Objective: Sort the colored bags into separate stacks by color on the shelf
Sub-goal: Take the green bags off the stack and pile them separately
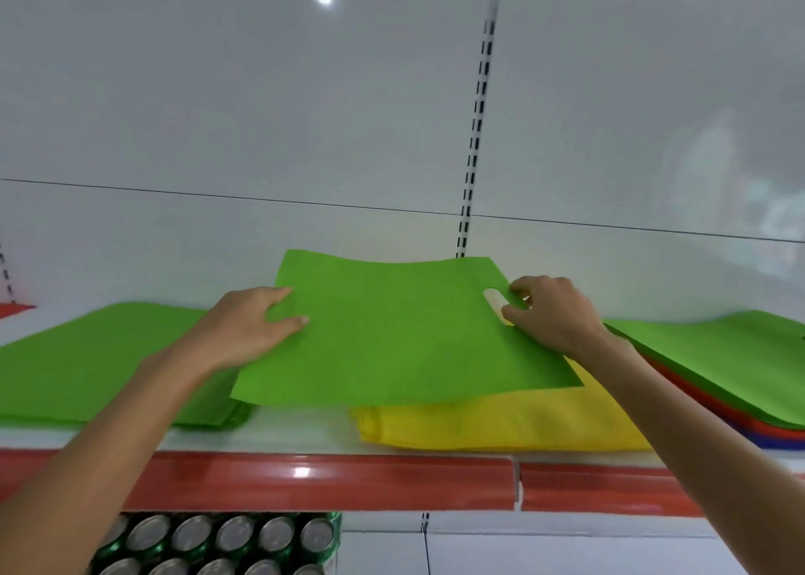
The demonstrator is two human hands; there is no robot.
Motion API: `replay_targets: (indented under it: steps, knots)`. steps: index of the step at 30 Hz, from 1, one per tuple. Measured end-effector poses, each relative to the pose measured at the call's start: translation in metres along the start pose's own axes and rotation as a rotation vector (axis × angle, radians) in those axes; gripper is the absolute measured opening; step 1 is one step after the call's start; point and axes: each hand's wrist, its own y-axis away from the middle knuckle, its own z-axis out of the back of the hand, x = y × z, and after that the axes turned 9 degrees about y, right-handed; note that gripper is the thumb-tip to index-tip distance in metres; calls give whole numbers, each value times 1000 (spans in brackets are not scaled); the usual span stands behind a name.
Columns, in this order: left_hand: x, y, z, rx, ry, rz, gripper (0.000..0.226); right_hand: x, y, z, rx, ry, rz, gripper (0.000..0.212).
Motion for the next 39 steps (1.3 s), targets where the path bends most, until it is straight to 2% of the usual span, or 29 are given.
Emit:
replay_targets:
  steps: [10, 18, 22, 30, 39]
  knots:
    - [103, 16, 59, -48, 17, 143, 59, 126, -12, -15, -16, -25, 134, 39]
    - [195, 4, 126, -30, -2, 155, 59, 233, -7, -30, -121, -108, 55, 38]
    - [236, 10, 137, 27, 15, 173, 59, 272, 9, -50, -80, -90, 17, 38]
    - [287, 19, 131, 176, 22, 203, 62, 305, 35, -95, 66, -47, -53, 40]
    - [298, 17, 127, 198, -118, 175, 59, 308, 37, -102, 37, -98, -76, 38]
